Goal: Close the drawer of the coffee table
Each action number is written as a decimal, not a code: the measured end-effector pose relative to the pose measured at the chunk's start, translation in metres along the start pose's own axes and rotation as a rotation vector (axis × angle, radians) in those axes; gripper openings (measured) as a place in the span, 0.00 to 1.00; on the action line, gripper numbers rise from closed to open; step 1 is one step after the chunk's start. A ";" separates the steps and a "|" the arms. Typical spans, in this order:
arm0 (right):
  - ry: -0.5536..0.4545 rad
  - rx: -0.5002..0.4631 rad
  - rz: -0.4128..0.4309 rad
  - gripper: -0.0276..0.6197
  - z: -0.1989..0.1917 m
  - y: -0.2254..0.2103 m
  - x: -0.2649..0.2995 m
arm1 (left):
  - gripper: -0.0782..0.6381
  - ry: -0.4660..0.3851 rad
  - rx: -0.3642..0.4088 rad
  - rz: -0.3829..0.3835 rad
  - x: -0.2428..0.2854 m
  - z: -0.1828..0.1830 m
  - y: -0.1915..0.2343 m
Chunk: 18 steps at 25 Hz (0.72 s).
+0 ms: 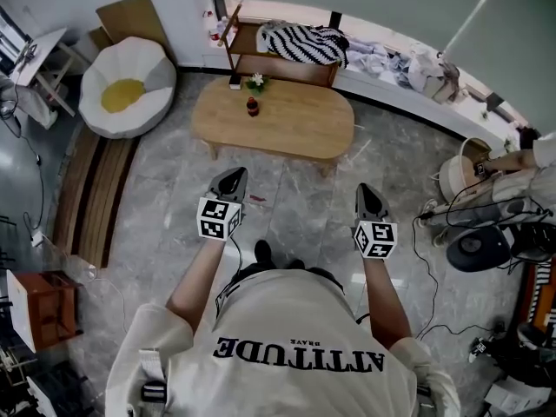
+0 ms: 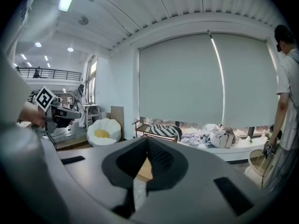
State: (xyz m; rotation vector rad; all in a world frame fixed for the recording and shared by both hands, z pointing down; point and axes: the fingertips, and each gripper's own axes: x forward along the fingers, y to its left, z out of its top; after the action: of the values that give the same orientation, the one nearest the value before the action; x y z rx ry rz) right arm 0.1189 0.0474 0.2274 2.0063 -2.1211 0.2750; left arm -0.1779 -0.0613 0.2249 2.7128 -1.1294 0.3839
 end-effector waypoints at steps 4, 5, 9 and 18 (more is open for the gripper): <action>-0.002 0.006 -0.012 0.07 0.001 -0.002 0.001 | 0.14 -0.008 -0.002 0.001 0.000 0.004 0.005; -0.002 0.008 -0.016 0.07 0.001 -0.003 0.002 | 0.14 -0.010 -0.003 0.003 0.000 0.004 0.006; 0.001 0.003 -0.017 0.07 0.001 -0.006 0.003 | 0.14 -0.011 -0.007 0.006 0.003 0.004 0.007; -0.002 -0.002 -0.016 0.07 0.004 -0.008 0.008 | 0.14 -0.025 -0.008 0.005 0.010 0.006 0.006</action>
State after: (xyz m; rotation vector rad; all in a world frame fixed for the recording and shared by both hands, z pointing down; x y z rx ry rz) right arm 0.1266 0.0385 0.2252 2.0217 -2.1051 0.2679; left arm -0.1745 -0.0735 0.2222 2.7156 -1.1419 0.3457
